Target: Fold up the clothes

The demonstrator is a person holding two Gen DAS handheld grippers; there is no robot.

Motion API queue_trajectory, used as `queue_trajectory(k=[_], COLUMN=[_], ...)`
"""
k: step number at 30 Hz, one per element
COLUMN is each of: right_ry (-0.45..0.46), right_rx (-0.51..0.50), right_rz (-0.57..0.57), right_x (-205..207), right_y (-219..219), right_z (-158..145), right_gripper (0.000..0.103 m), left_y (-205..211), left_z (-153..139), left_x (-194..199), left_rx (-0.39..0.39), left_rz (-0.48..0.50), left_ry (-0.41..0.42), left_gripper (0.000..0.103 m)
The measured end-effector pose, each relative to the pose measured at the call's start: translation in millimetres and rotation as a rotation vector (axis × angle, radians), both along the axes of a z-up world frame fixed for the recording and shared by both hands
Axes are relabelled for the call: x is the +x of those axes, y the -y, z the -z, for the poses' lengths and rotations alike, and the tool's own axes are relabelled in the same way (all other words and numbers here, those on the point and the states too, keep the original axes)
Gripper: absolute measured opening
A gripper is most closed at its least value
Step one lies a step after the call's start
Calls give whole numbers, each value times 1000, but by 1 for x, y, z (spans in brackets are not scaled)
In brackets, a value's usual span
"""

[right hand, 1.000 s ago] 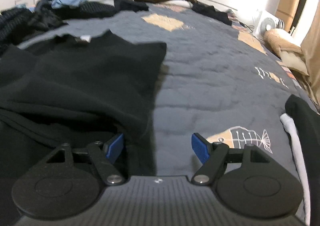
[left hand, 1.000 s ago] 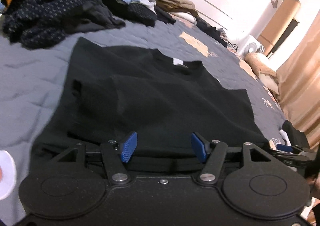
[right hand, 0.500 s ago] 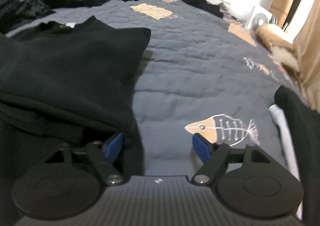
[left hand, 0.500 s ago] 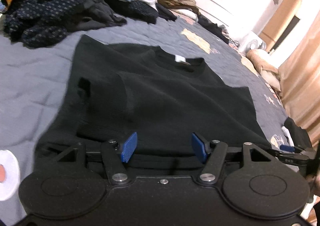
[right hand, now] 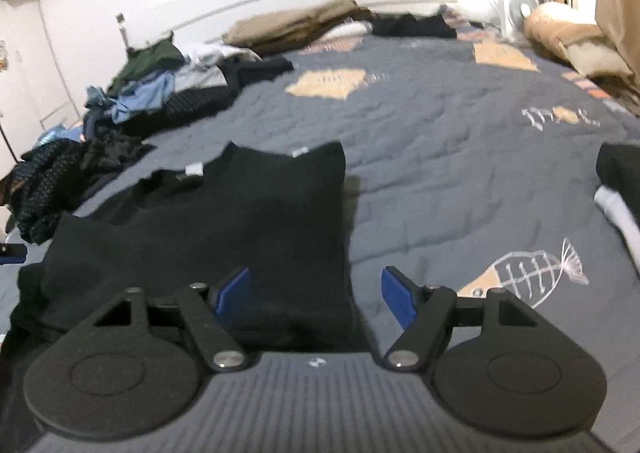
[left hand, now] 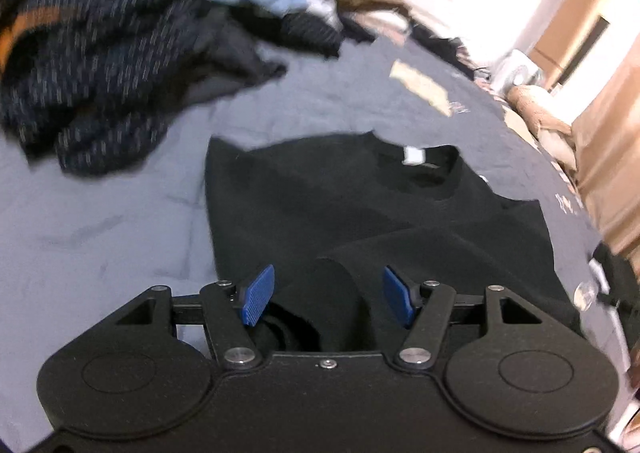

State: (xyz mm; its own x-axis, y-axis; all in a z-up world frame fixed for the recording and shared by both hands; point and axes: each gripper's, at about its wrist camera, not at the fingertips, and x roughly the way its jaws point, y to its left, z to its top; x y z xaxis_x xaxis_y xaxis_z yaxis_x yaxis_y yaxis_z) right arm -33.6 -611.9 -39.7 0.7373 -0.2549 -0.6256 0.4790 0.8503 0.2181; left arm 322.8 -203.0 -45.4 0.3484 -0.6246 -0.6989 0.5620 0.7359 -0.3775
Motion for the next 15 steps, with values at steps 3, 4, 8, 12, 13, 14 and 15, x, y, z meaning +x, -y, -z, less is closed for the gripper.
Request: queue_trajectory(k=[3, 4, 8, 12, 13, 14, 15], right_ry=[-5, 1, 33, 34, 35, 37, 41], right_rx=[14, 18, 44, 38, 31, 24, 22], right_rz=[5, 7, 11, 10, 9, 8, 7], right_x=[5, 5, 5, 6, 6, 7, 7], right_y=[1, 1, 0, -2, -3, -4, -5], right_z=[3, 3, 0, 0, -1, -2, -2], right_gripper=[72, 72, 73, 73, 73, 73, 73], left_y=[0, 0, 12, 10, 7, 5, 8], left_z=[20, 26, 33, 12, 4, -5, -2], left_x=[19, 22, 18, 13, 12, 11, 13], left_rx=[-6, -21, 1, -77, -119, -161, -130], left_rz=[-20, -9, 63, 87, 90, 92, 90], left_ry=[-93, -115, -81, 21, 55, 90, 78], left_gripper=[60, 57, 16, 10, 9, 9, 9])
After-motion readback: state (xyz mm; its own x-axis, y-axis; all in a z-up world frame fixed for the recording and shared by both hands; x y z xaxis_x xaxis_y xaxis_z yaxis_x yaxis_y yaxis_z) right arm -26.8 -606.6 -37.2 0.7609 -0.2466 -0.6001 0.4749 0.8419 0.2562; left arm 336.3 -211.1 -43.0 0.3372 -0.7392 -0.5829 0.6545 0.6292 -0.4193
